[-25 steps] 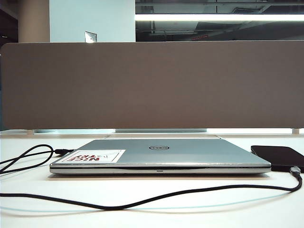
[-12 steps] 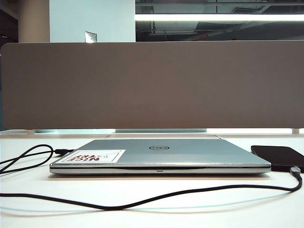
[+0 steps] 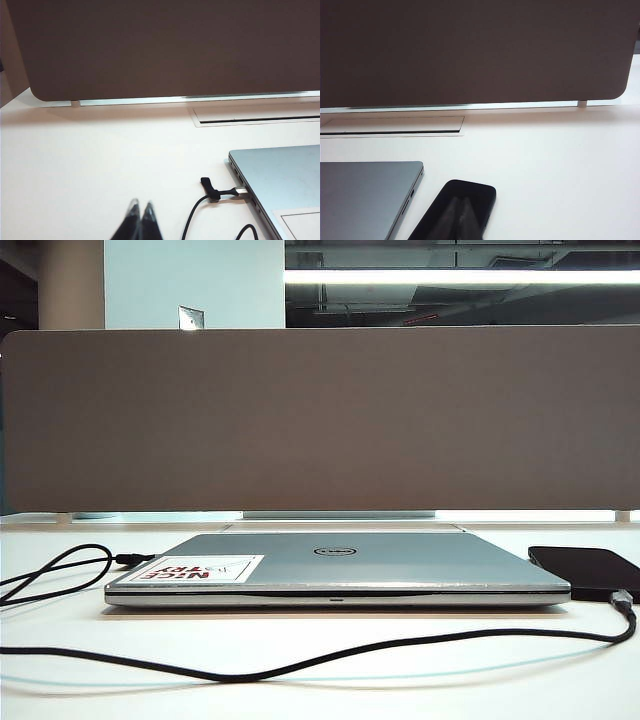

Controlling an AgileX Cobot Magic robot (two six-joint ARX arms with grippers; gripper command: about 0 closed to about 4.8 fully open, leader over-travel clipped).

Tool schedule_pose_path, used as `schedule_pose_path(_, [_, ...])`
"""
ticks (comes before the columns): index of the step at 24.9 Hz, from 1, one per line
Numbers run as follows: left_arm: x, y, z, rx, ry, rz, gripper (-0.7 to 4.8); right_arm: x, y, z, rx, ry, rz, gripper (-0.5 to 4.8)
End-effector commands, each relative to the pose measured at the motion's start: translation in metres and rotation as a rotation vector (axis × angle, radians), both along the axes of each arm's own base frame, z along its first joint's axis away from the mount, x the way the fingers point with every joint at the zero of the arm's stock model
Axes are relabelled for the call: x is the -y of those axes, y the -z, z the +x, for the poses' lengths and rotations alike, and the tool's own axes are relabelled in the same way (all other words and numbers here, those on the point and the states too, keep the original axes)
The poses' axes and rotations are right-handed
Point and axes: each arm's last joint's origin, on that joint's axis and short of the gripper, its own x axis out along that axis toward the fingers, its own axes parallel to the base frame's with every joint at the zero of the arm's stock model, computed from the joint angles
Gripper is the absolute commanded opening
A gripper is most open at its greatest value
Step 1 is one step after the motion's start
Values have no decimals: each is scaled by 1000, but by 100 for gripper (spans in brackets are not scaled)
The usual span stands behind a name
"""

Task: Pick up the charging cable and the phone, plug the charging cable into the charging port on the phone, and finally place them back on the table.

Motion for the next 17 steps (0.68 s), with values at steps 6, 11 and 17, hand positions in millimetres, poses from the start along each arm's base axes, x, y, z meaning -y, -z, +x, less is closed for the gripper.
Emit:
schedule_pose_path(6, [0, -3, 0, 16, 0, 1, -4, 1, 2, 0, -8, 43, 3, -5])
schedule_pose_path(11, [0, -3, 0, 16, 1, 1, -4, 1, 2, 0, -7, 39, 2, -5])
schedule_pose_path(17, [0, -3, 0, 16, 0, 1, -4, 1, 2, 0, -10, 40, 2, -5])
